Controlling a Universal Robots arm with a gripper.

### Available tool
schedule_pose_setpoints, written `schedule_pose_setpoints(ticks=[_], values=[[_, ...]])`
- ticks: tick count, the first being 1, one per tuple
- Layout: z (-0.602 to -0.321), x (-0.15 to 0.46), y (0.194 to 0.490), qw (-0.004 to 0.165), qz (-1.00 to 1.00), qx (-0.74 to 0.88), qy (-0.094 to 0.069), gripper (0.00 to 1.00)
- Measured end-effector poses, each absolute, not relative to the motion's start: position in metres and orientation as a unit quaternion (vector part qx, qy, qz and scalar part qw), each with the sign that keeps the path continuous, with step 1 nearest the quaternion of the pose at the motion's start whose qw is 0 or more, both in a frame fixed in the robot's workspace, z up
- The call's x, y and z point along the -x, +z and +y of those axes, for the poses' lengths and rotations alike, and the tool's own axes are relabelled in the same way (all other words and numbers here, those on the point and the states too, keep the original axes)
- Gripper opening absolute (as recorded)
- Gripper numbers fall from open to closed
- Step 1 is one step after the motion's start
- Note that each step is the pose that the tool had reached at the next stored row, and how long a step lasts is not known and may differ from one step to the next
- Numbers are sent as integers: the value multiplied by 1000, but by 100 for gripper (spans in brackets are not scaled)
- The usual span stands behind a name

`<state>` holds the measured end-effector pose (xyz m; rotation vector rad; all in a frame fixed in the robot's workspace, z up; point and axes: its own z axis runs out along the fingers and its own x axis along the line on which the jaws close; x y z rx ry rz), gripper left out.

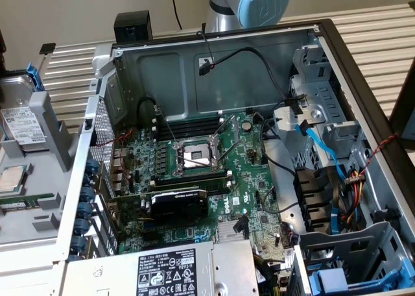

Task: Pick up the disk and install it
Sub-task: 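Pick up the disk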

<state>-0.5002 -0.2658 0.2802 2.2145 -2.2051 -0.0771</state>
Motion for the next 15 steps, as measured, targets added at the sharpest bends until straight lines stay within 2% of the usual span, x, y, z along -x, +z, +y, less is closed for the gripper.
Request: schedule_pose_setpoints(ticks=[15], values=[[-266, 501, 280, 8, -705, -708, -25, 66]])
